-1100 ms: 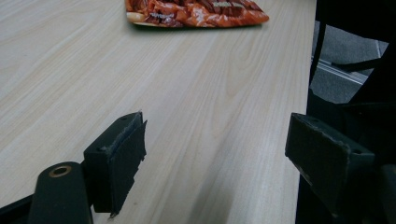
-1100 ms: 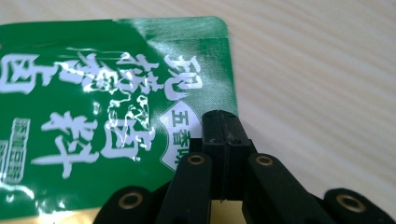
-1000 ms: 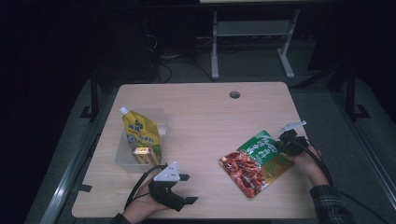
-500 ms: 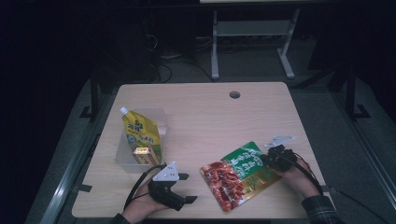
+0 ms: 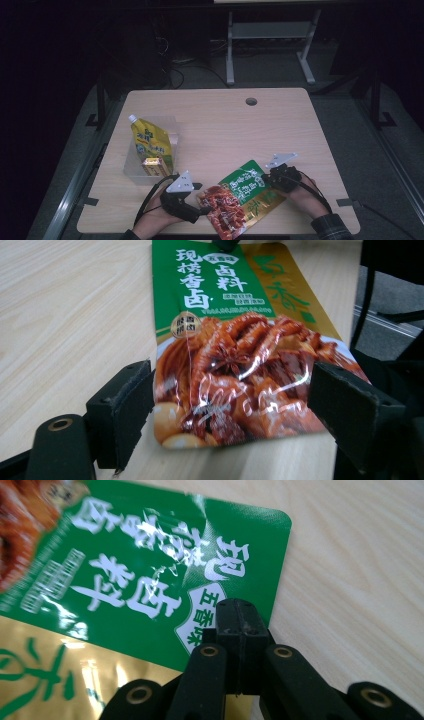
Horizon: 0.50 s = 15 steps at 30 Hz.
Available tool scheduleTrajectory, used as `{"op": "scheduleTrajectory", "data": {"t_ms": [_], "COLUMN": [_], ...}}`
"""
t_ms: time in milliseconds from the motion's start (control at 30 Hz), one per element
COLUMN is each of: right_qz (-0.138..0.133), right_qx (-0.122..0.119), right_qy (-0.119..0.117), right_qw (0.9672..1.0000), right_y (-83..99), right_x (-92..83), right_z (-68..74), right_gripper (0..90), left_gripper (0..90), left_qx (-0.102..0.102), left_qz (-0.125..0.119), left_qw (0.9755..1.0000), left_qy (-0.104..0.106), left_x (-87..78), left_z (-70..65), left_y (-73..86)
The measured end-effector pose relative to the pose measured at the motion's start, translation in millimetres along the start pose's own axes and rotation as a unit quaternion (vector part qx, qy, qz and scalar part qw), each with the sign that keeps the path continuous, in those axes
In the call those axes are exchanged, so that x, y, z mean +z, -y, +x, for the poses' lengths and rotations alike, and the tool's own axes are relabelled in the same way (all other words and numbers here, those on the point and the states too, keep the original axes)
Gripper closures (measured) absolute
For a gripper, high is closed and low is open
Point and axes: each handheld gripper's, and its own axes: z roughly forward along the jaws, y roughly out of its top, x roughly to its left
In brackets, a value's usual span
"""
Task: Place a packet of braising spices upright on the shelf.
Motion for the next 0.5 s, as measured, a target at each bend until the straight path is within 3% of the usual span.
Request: {"op": "scheduleTrajectory", "data": {"t_ms": [133, 267, 500], "right_qz": [-0.038, -0.052, -0.069], "right_qx": [0.023, 0.037, 0.045], "right_qy": [-0.009, -0.011, 0.003], "right_qw": [0.999, 0.9979, 0.9966], "right_y": [4.4, 16.7, 44.7], "right_x": [-18.4, -33.2, -50.8], "right_z": [-2.5, -0.1, 12.9], "right_gripper": [69.0, 47.9, 30.5], "left_gripper": [15.3, 15.0, 15.0], "left_qx": [0.005, 0.005, 0.008], "left_qz": [0.007, 0.022, 0.035], "left_qw": [1.0, 0.9997, 0.9993], "left_qy": [-0.004, 0.0, -0.005], "left_x": [12.5, 27.5, 52.3], "left_z": [2.8, 6.4, 12.4], "left_y": [-7.4, -12.4, -21.8]}}
